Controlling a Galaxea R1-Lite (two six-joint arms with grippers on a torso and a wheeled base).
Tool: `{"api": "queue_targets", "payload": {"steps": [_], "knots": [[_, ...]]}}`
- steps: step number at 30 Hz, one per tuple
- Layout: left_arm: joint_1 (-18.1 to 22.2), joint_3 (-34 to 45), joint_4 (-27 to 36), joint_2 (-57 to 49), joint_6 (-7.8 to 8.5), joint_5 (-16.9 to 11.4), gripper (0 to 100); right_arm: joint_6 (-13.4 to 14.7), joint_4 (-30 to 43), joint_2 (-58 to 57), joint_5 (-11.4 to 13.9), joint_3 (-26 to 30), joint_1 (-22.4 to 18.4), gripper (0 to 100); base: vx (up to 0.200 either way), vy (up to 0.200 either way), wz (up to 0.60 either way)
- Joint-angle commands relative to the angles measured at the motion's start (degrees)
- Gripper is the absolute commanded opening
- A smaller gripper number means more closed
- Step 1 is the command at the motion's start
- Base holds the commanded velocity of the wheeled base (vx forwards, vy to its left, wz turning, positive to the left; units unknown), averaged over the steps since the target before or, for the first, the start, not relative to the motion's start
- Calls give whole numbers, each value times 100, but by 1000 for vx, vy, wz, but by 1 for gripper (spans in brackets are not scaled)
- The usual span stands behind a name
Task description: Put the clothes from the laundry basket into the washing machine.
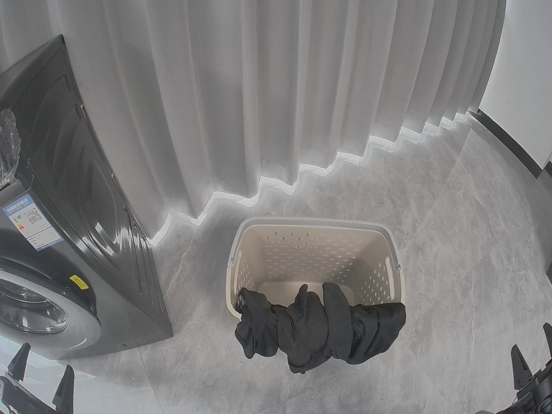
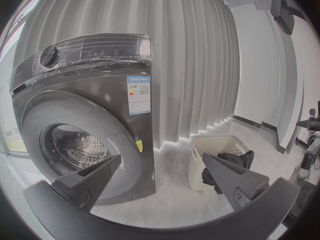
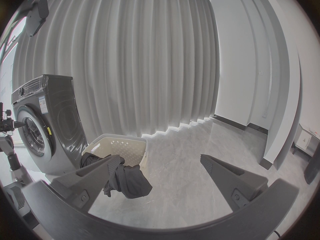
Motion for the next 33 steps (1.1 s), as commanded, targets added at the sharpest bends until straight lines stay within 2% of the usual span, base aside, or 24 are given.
{"api": "queue_targets", "payload": {"steps": [1, 17, 20, 33], "knots": [[2, 101, -4, -84, -4, 1, 100, -2, -3, -46, 4, 101, 2, 100, 200, 0, 0], [2, 101, -4, -84, 5, 1, 100, -2, -3, -55, 4, 101, 2, 100, 13, 0, 0], [11, 101, -4, -84, 5, 1, 100, -2, -3, -55, 4, 101, 2, 100, 0, -200, 0], [2, 101, -4, -84, 5, 1, 100, -2, -3, -46, 4, 101, 2, 100, 0, 0, 0]]}}
